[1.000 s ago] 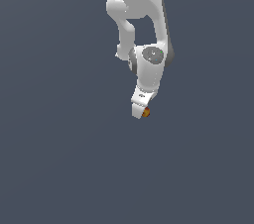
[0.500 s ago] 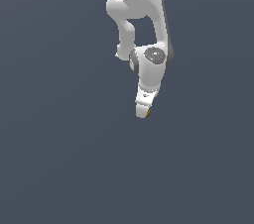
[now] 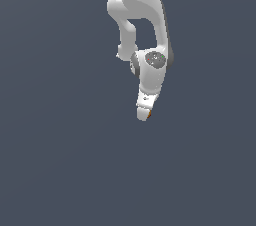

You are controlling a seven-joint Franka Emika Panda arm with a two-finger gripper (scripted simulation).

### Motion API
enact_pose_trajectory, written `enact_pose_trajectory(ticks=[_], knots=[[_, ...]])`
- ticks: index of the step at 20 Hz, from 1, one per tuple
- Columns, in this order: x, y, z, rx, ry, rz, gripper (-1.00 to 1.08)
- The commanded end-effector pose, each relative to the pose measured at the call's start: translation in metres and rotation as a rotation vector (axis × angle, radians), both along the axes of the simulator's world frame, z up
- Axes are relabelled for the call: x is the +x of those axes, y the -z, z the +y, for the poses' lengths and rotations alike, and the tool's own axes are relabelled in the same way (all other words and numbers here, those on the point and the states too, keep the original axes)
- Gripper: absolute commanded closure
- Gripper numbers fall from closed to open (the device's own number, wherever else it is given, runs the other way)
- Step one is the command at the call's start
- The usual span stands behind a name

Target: Pick up the object and move it to a goal position.

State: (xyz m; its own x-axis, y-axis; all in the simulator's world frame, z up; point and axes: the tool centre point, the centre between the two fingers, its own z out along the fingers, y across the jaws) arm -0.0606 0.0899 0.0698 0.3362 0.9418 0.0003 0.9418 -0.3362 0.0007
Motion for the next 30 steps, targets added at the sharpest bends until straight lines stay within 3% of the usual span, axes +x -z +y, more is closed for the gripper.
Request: enact_pose_trajectory(ticks=[1,10,11,23,30], knots=[[-0.001,0.012,0.000,0.000,-0.002,0.001,-0.92],[-0.001,0.036,0.000,0.000,-0.004,0.001,-0.92],[-0.001,0.036,0.000,0.000,-0.004,0.001,1.08],[0.000,0.034,0.000,-0.001,-0.004,0.000,1.08],[0.005,0.012,0.007,0.000,-0.004,0.000,1.08]])
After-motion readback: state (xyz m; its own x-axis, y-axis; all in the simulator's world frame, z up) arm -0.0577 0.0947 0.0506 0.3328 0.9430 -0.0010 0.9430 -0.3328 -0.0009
